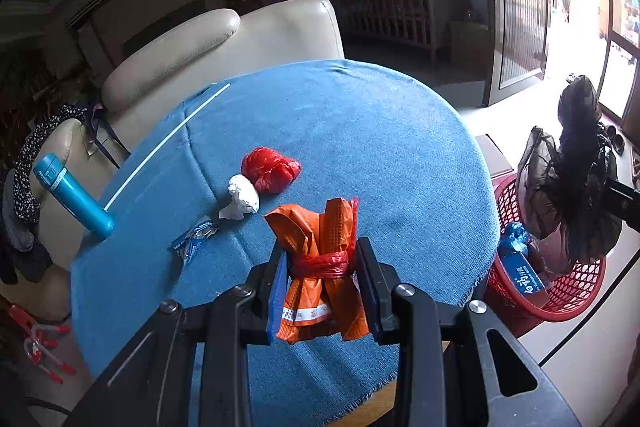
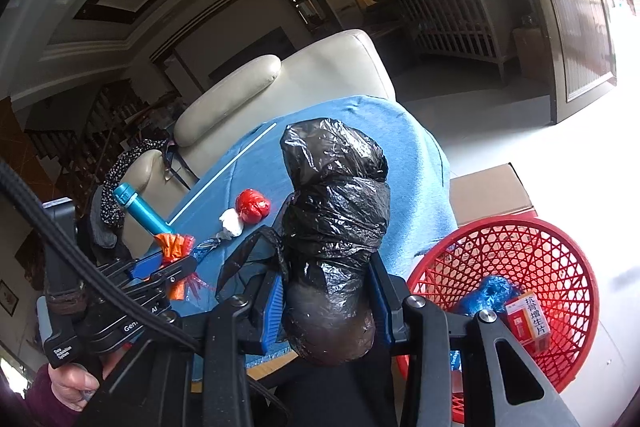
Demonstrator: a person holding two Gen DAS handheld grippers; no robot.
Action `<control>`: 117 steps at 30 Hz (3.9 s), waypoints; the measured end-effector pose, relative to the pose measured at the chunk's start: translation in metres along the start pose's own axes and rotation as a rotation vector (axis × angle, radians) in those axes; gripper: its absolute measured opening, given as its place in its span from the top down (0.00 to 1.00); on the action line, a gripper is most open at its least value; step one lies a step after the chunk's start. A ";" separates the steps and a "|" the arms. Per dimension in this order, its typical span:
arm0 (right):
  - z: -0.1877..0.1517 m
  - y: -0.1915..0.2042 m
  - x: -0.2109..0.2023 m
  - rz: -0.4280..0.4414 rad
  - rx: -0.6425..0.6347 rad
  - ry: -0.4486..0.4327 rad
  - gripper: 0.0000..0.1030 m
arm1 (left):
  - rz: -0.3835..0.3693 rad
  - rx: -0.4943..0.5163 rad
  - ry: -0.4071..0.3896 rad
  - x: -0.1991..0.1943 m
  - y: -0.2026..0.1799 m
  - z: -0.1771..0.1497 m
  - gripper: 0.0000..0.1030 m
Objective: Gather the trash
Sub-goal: 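Carry the black bag and orange wrapper over to the red mesh basket, then open both grippers above the red basket to drop the bag and wrapper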
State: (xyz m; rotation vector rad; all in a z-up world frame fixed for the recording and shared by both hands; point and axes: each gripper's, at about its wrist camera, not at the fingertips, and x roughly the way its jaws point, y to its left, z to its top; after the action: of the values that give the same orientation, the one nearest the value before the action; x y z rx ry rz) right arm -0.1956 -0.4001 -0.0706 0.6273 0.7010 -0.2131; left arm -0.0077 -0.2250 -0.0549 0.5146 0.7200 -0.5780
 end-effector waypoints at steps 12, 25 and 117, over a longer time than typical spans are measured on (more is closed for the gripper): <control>0.043 -0.051 -0.059 -0.110 0.096 -0.207 0.61 | -0.142 0.043 -0.017 -0.016 -0.017 0.030 0.66; 0.046 -0.061 -0.079 -0.137 0.108 -0.250 0.61 | -0.317 0.079 -0.087 -0.036 -0.042 0.057 0.66; -0.032 -0.171 -0.058 -0.294 0.300 0.031 0.50 | -0.494 0.413 0.113 0.041 -0.206 0.043 0.37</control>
State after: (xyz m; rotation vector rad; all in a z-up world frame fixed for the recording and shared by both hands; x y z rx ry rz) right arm -0.3220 -0.5185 -0.1311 0.8129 0.7973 -0.5898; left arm -0.0953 -0.4139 -0.1054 0.7613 0.8451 -1.1812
